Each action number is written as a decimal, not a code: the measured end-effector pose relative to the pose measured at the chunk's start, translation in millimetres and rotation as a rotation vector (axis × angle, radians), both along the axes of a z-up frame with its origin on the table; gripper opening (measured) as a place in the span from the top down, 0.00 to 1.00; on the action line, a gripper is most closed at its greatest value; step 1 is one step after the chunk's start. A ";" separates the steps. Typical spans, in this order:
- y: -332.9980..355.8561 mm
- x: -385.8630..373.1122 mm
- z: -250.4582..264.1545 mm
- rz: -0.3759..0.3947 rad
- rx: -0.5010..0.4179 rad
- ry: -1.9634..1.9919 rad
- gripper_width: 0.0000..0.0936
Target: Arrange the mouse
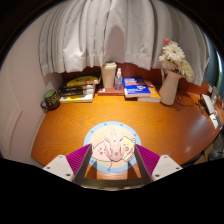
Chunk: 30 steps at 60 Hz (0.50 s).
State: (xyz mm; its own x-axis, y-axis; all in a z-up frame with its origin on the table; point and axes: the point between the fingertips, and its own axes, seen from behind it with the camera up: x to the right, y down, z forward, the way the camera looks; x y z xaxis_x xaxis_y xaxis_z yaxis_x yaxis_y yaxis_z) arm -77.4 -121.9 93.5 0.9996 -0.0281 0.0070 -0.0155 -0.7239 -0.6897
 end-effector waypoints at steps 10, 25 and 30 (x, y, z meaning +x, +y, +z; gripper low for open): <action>-47.5 -4.3 70.0 -0.036 0.120 0.015 0.11; -98.1 -18.2 105.2 -0.035 0.168 0.001 0.11; -108.9 -26.9 107.0 -0.021 0.166 0.003 0.11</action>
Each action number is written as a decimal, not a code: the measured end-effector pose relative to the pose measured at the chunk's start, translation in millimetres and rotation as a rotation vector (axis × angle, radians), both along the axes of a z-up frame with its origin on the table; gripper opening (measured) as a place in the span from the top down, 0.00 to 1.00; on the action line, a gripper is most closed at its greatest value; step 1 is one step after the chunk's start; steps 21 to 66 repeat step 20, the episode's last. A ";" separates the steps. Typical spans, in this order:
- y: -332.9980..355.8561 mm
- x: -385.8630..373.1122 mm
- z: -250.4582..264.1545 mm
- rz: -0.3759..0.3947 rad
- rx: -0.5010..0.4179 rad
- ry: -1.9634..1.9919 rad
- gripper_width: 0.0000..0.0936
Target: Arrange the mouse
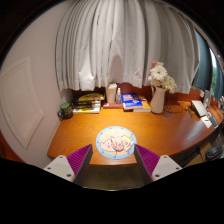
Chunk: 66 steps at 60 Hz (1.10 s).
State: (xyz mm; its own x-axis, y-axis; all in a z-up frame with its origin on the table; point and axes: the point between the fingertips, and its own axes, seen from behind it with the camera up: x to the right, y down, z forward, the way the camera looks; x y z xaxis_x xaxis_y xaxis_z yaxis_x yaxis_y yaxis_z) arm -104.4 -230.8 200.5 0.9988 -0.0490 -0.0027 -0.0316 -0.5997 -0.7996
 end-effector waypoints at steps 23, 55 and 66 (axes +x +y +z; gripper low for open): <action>-21.3 -21.5 3.1 0.038 0.019 0.000 0.10; -21.3 -21.5 3.1 0.038 0.019 0.000 0.10; -21.3 -21.5 3.1 0.038 0.019 0.000 0.10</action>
